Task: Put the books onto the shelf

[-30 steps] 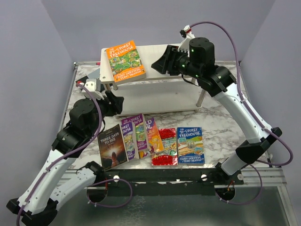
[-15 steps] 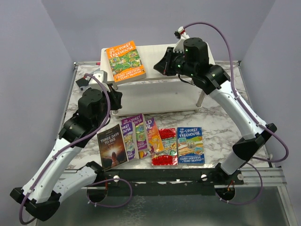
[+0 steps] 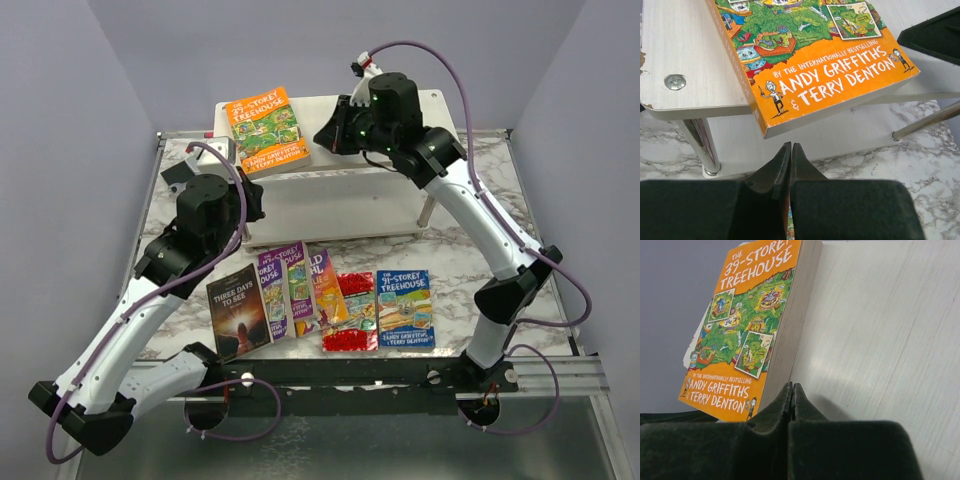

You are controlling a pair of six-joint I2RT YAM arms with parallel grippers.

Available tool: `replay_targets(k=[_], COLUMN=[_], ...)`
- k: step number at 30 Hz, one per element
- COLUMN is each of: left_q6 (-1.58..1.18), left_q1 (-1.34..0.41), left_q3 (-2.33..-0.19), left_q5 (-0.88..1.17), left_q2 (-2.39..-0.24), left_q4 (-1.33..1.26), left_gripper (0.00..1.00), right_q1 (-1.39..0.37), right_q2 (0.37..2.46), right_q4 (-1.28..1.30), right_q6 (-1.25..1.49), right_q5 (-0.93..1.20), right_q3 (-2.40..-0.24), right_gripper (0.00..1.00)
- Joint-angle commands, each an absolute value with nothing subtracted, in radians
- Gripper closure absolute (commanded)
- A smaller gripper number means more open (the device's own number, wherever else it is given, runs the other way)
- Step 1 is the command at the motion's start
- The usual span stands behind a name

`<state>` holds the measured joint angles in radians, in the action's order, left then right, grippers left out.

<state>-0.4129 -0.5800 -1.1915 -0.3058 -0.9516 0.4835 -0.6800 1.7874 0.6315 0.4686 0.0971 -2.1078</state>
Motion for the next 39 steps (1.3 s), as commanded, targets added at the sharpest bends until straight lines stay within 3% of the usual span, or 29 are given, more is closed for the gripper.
replay_targets(k=[1, 14, 30, 39], left_q6=[-0.364, -0.290, -0.262, -0.270], left_q1=[-0.578, -0.573, -0.551, -0.548], left_q3=[-1.231, -1.243, -1.290, -1.317], left_q5=[-0.373, -0.466, -0.426, -0.378], left_q2=[-0.966, -1.007, -1.095, -1.096], left_q4=[0.460, 0.428, 0.398, 0.425], left_gripper=[0.97, 0.97, 0.98, 0.98], right_q1=[-0.706, -0.756, -0.761, -0.773], right_q2=[1.825, 1.818, 1.746, 1.647], right_q4=[0.663, 0.649, 0.639, 0.627], right_q6=[0.441, 0.430, 0.430, 0.415], right_q5=[0.075, 0.024, -0.081, 0.037], right_q3=[-2.149, -2.115, -2.042, -1.938], right_gripper=[0.99, 0.99, 0.99, 0.99])
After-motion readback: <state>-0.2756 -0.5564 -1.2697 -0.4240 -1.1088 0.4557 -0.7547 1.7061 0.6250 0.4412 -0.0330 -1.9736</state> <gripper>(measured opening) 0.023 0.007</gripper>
